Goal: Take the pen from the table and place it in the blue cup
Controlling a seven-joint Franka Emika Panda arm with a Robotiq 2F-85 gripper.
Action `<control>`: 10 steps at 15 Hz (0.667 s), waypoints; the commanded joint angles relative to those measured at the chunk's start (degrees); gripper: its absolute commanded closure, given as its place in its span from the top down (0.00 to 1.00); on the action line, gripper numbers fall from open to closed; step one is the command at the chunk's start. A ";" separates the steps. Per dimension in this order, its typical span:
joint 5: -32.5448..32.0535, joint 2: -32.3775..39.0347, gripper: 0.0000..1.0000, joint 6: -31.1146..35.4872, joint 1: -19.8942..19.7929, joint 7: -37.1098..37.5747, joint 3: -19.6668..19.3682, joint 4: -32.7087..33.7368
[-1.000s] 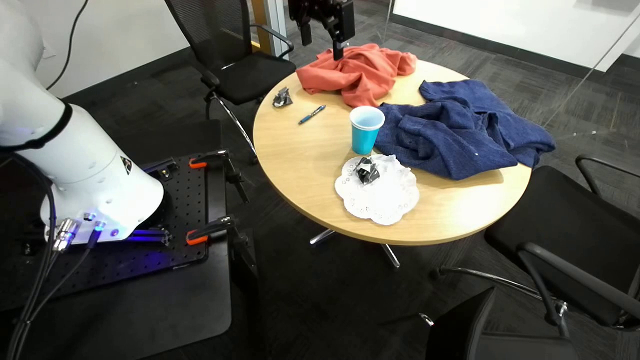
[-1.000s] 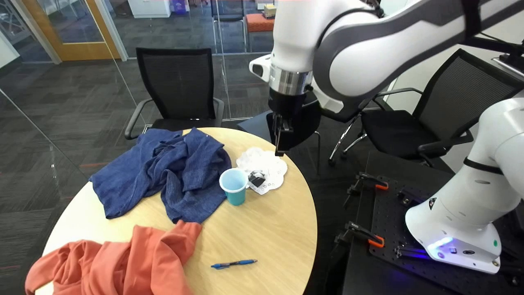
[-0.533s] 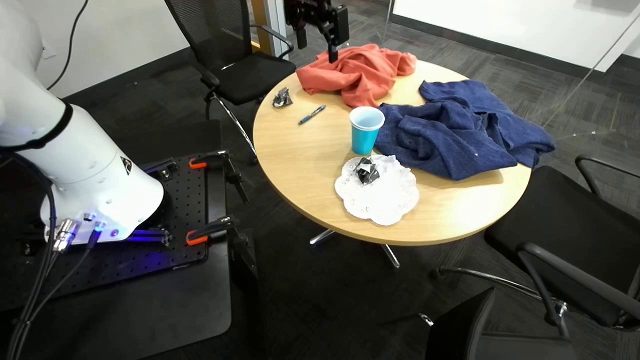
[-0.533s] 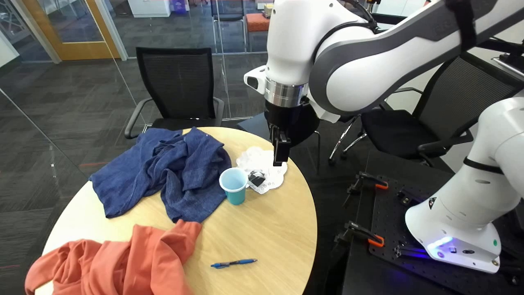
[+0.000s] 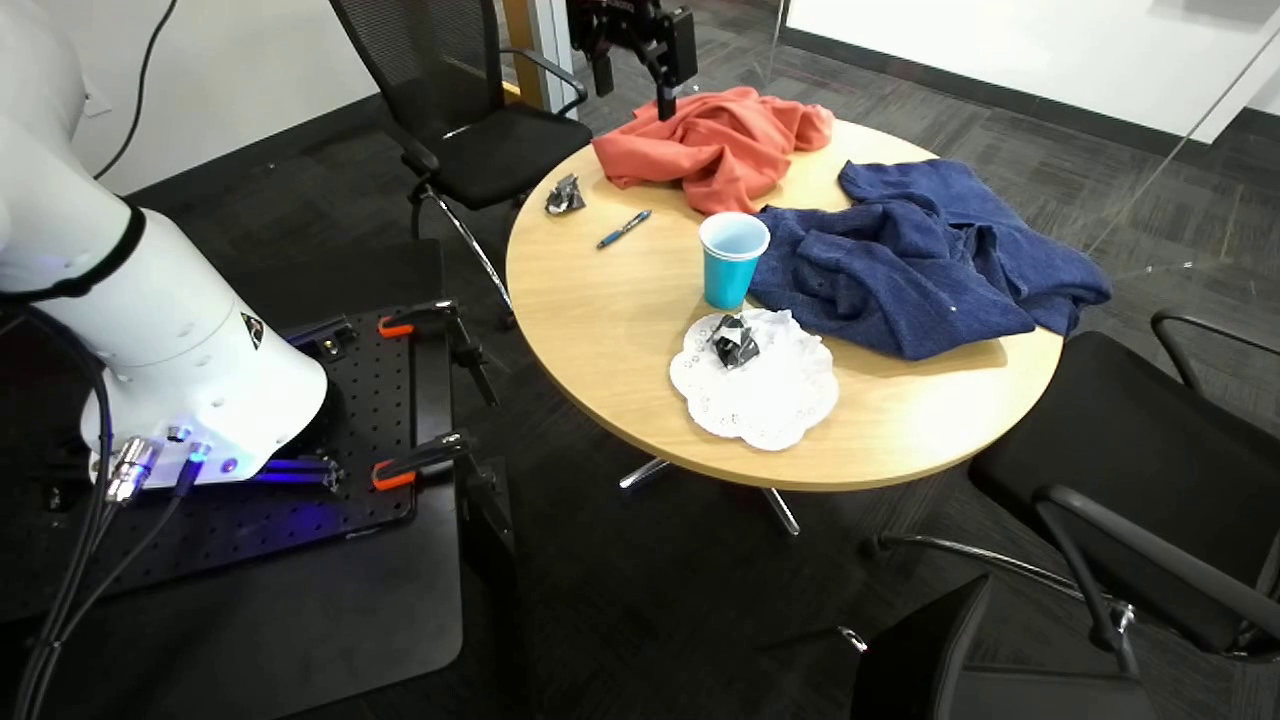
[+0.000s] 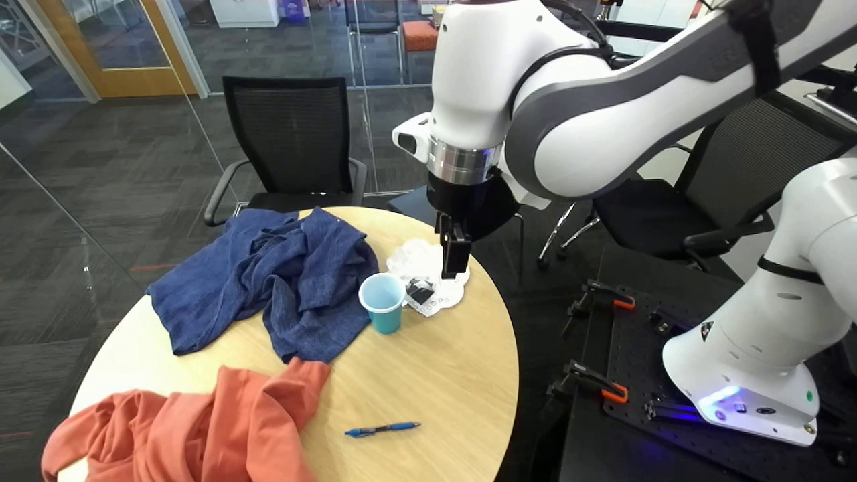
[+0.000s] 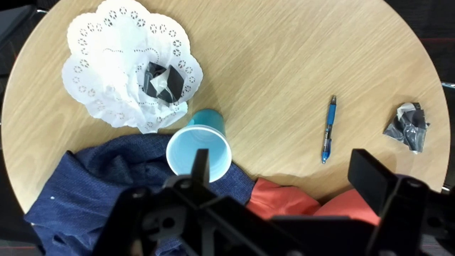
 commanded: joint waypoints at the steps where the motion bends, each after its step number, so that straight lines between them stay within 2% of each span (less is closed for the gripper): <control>1: -1.68 3.67 1.00 5.55 1.15 2.36 2.76 1.18; 10: -1.85 18.64 1.00 18.00 3.25 3.59 7.43 4.33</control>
